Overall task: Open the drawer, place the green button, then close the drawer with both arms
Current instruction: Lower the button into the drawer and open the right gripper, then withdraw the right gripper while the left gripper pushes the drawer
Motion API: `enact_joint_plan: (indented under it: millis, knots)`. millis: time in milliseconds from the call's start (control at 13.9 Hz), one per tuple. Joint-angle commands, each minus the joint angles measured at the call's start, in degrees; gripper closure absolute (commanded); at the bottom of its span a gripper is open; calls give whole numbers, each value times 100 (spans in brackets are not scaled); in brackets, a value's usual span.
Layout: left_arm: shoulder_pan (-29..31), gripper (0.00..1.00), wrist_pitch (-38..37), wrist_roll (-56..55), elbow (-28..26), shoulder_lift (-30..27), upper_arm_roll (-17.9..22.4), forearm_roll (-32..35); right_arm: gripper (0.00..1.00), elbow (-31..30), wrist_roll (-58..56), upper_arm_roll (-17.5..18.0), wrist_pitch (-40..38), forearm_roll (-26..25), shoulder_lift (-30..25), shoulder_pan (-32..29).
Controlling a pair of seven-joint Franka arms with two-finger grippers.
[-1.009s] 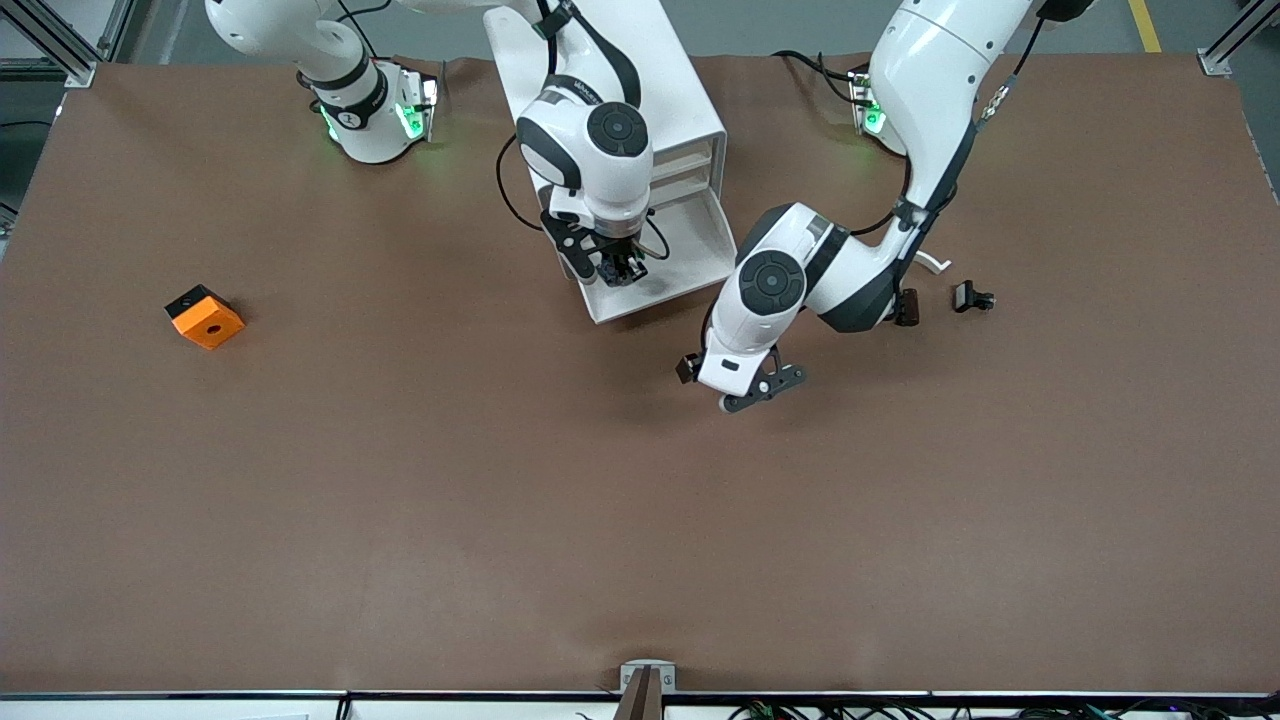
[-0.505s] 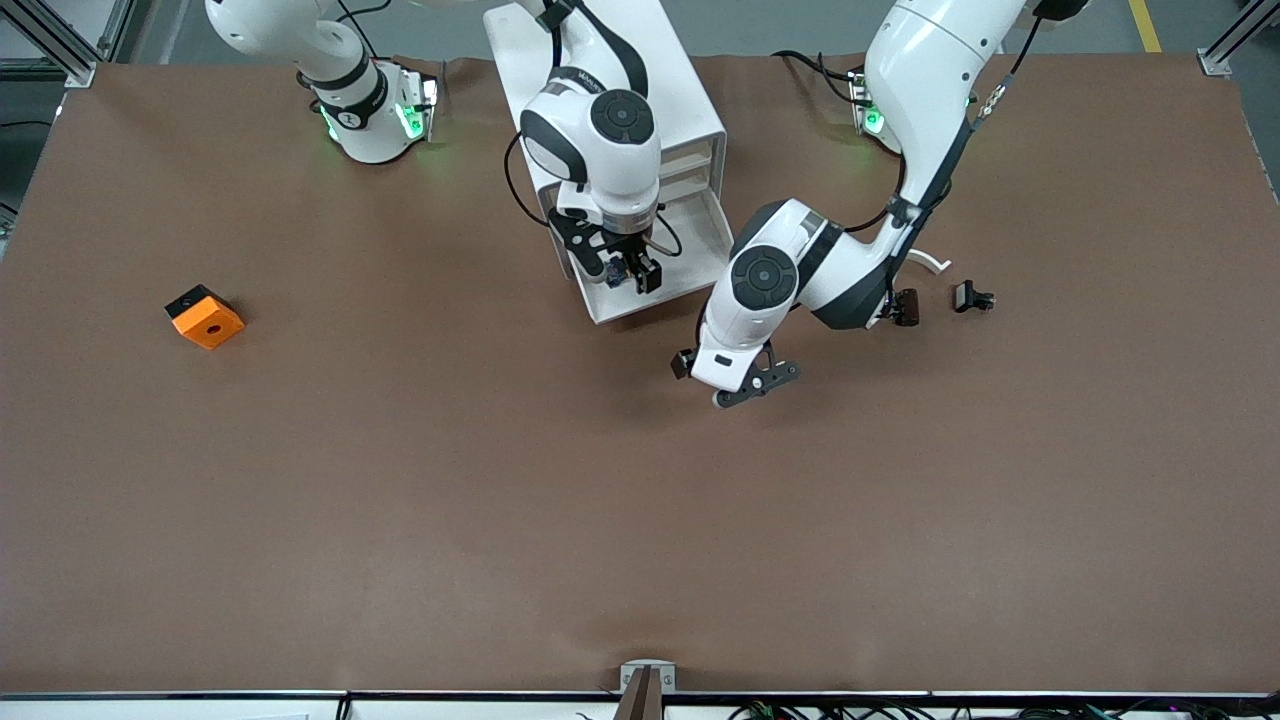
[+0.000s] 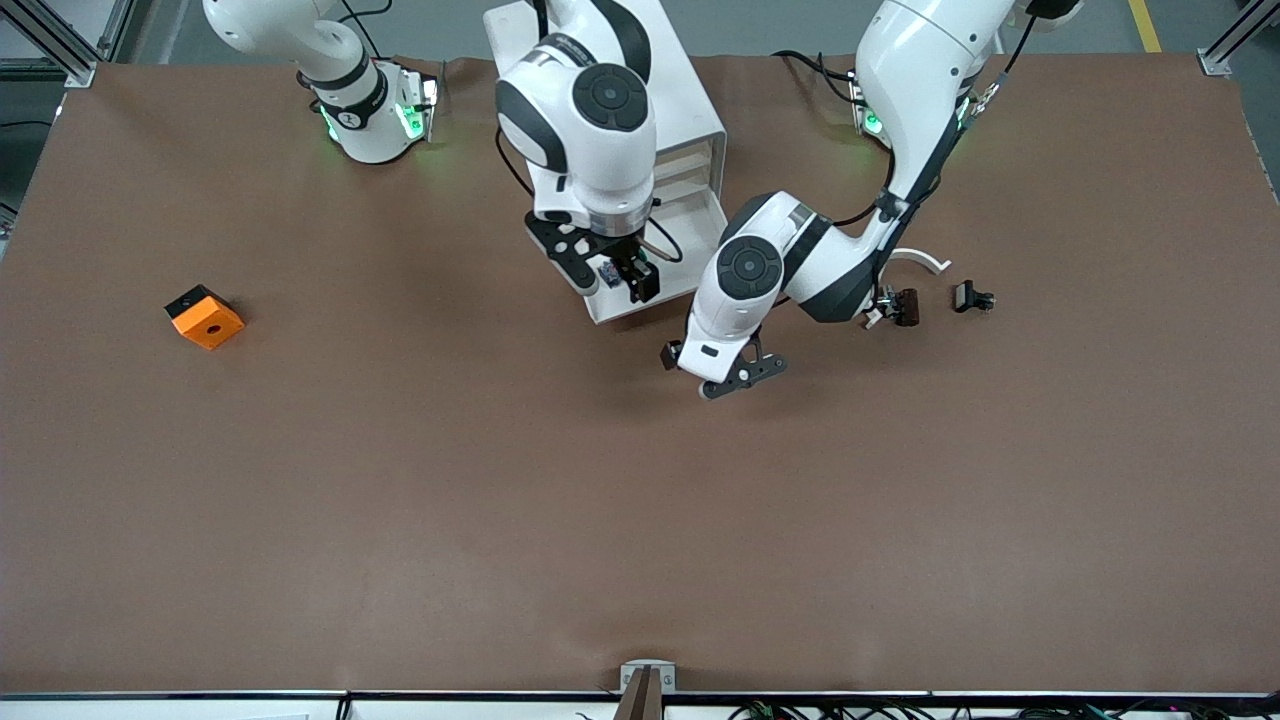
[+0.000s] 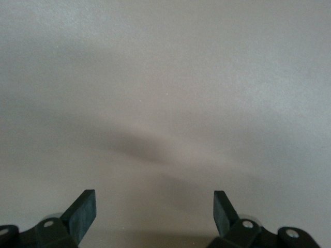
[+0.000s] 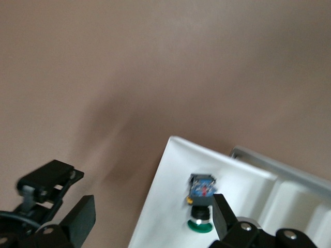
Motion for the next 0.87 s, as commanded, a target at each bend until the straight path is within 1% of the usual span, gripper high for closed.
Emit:
enact_joint_plan:
  millis: [0,216,361,505,793]
  knots:
    - [-10,0,-57,-35,-110,-150,-69,152,0,431,-1293,59,-799,124,-216,-494]
    - [-10,0,-57,-35,-136,-123,-218,152,0,512,-2971,42,-1389,124,-611,-1197]
    - [-36,0,-57,-35,-145,-79,-341,152,0,512,-4158,42,-1732,124,-857,-1794]
    - [-185,0,-57,-35,-154,-44,-342,152,0,512,-5449,33,-2084,124,-1042,-2470]
    - [-387,0,-57,-35,-145,-44,-342,152,0,546,-7841,16,-2542,115,-1174,-3736]
